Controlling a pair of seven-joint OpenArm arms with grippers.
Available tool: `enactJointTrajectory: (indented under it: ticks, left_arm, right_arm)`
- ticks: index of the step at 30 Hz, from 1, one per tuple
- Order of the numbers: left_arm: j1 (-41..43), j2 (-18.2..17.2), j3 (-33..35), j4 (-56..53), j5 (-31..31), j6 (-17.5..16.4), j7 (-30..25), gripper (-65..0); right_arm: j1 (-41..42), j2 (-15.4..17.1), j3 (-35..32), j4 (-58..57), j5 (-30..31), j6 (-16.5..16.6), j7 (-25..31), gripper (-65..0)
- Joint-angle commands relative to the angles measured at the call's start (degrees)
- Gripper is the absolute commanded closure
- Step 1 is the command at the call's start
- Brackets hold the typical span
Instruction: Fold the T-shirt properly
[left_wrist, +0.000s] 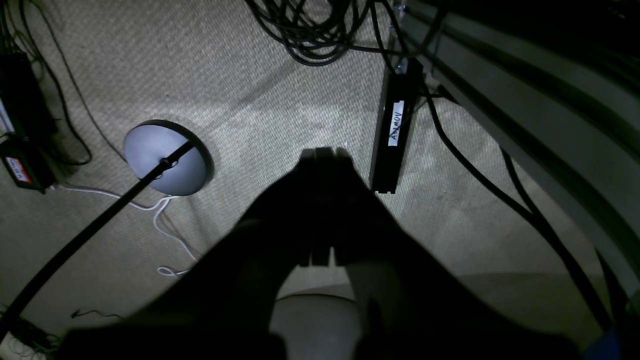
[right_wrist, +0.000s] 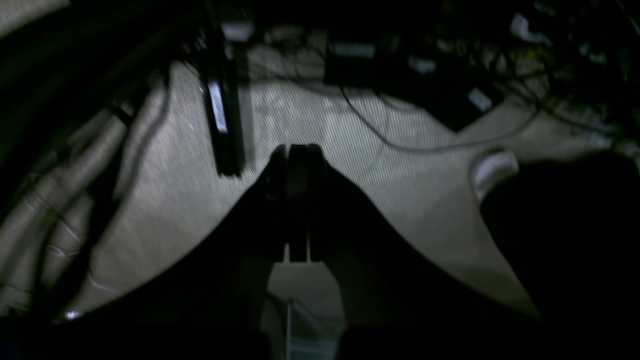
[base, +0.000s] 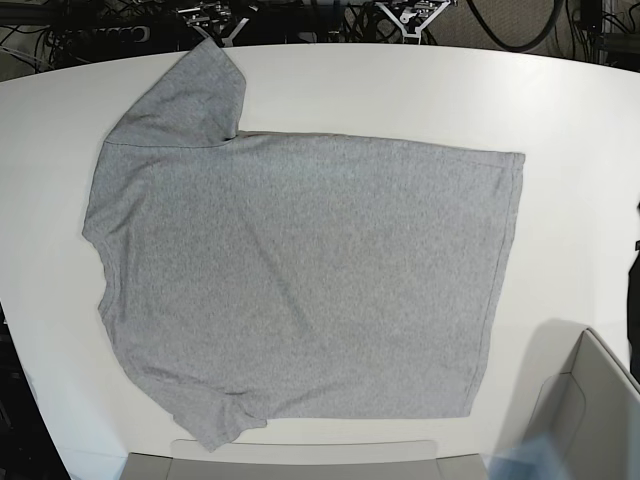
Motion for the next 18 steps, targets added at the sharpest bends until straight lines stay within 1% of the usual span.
enactJointTrajectory:
  ticks: [1,4,8,18]
  left_arm:
    - [0.2,0.4,-0.2,0.1,0.3,0.1,-0.3,-0.2]
    - [0.4,0.4,-0.1,0.1,0.3,0.2,-0.3,-0.2]
    - [0.8,0.2,-0.1,0.1,0.3,0.2,-0.3,-0.2]
    - [0.3,0.1,-0.5,0.1,0.1,0.1,-0.3,-0.2]
  right_arm:
    - [-0.2,0.4,0.1,0.1,0.1,0.1,0.1,-0.2]
    - [-0.5,0.8,0.5,0.1,0.4,0.1,-0.2,-0.2]
    - [-0.4,0.4,0.6,0.1,0.4,0.1,0.1,-0.2]
    - [2.0,0.3,0.3,-0.1,0.4,0.1,-0.2,-0.2]
